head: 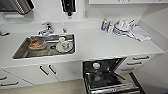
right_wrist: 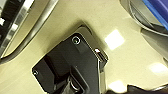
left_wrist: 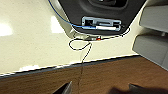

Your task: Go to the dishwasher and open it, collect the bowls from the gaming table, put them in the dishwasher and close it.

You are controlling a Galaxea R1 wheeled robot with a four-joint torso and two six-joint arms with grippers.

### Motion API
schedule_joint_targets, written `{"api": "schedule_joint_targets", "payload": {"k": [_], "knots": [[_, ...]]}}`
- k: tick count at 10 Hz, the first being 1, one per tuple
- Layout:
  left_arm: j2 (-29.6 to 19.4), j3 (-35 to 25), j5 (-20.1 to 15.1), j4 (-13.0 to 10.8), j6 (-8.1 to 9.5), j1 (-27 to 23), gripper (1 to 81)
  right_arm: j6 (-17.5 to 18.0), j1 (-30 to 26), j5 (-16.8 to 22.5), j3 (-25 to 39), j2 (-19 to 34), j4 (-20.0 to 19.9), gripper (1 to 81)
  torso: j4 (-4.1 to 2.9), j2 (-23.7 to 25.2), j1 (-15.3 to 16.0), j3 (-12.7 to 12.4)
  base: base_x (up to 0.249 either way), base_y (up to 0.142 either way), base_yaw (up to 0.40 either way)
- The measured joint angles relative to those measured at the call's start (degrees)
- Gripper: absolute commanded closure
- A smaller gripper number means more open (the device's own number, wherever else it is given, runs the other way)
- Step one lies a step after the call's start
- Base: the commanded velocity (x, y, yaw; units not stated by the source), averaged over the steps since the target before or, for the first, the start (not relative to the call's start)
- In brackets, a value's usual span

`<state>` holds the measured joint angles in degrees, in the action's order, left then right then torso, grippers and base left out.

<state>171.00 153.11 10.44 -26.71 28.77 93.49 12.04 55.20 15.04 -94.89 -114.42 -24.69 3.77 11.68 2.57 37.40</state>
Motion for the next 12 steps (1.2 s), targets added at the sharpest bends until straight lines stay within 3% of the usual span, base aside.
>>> {"api": "schedule_joint_targets", "payload": {"k": [3, 5, 7, 8, 10, 12], "knots": [[-0.6, 0.0, 0.5, 0.0, 0.00, -0.2, 1.0, 0.0, 8.7, -2.0, -0.4, -1.7, -0.1, 1.0, 0.00, 5.9, 3.6, 0.0, 0.000, 0.000, 0.000], [-0.9, 0.0, 0.5, 0.0, 0.00, -0.2, 1.0, 0.1, 14.2, -4.8, -3.0, -6.5, -0.3, 1.0, 0.00, 10.0, 6.2, -0.1, 0.000, 0.000, 0.000], [-1.5, -0.2, 1.4, 0.0, 0.02, -0.1, 1.0, 0.3, 15.9, -6.1, -7.0, -11.2, -0.6, 1.0, 0.00, 14.1, 8.7, -0.1, 0.000, 0.000, 0.000], [-2.6, -0.5, 3.6, 0.0, 0.13, 0.3, 1.0, 0.5, 16.3, -6.5, -8.8, -12.5, -1.2, 1.0, 0.00, 16.2, 10.0, -0.1, 0.000, 0.000, 0.000], [-6.5, -2.1, 7.9, 0.0, 3.41, 1.0, 1.0, 0.5, 17.3, -6.4, -10.1, -13.4, -6.3, 1.0, 0.00, 20.2, 12.5, -0.1, 0.000, 0.000, 0.000], [-10.6, -6.2, 9.7, 0.2, 9.01, 1.0, 1.0, 0.5, 17.2, -6.8, -10.9, -14.9, -13.2, 1.0, 0.00, 24.4, 15.1, -0.1, 0.000, 0.000, 0.000]]}}
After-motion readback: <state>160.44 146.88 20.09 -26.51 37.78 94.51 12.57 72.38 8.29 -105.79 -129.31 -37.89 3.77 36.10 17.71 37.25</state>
